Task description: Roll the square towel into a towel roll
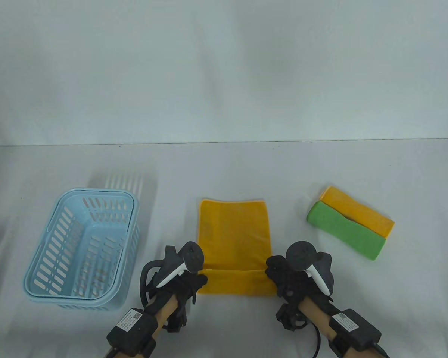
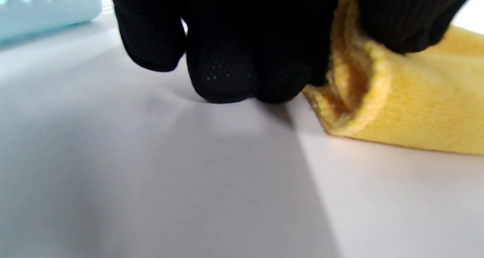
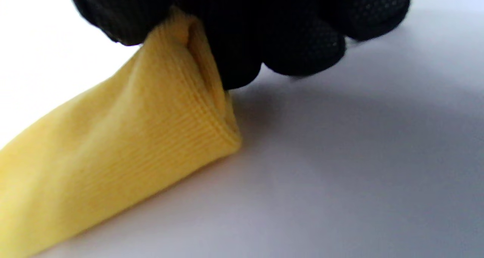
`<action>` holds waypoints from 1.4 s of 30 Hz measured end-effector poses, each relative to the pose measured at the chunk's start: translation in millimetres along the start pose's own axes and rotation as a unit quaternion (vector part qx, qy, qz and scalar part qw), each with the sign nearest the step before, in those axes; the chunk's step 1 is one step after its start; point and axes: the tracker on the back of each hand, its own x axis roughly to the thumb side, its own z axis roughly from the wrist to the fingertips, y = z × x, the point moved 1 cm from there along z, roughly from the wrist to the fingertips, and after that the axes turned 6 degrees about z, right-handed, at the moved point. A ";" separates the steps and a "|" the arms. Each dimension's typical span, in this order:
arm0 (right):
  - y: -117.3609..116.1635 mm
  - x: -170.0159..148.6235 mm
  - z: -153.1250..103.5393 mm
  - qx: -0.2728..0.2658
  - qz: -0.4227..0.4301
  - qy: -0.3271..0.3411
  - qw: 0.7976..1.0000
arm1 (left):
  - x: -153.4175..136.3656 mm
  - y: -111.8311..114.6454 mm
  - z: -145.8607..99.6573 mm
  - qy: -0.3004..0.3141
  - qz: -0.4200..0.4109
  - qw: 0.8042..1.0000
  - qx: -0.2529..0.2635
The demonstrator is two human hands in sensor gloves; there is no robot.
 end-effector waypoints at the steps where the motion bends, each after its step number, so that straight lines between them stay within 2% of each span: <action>1: 1.3 -0.4 0.2 -0.002 0.002 0.000 1.000 | -1.3 -0.2 0.0 -0.004 0.001 1.000 0.001; 8: 11.1 -0.6 -1.0 -0.008 0.025 -0.001 1.000 | -8.2 -3.9 -1.4 -0.004 -0.004 1.000 0.004; 14: 21.6 13.7 -15.0 -0.025 0.018 0.041 0.999 | -3.2 -19.2 -14.6 0.016 0.015 0.998 0.058; 16: 21.6 21.0 -22.6 -0.024 0.002 0.064 0.998 | 3.8 -23.7 -21.3 0.035 0.026 0.996 0.072; 19: 15.0 33.8 -33.2 -0.010 -0.044 0.102 0.994 | 23.6 -20.3 -30.7 0.125 0.037 0.990 0.058; 21: 5.2 39.7 -37.0 0.011 -0.090 0.116 0.989 | 34.8 -14.7 -33.3 0.153 0.054 0.986 0.046; 25: -14.7 42.8 -36.9 0.024 -0.183 0.117 0.976 | 50.3 -1.4 -28.9 0.144 0.140 0.979 0.045; 28: -23.5 41.5 -36.1 0.020 -0.232 0.119 0.965 | 52.3 6.6 -24.6 0.136 0.174 0.974 0.042; 36: -39.4 31.3 -29.9 0.021 -0.298 0.115 0.947 | 43.6 21.6 -15.8 0.126 0.178 0.976 0.016; 42: -36.0 32.1 -28.2 -0.006 -0.261 0.133 0.956 | 36.8 23.2 -9.1 0.121 0.148 0.982 -0.002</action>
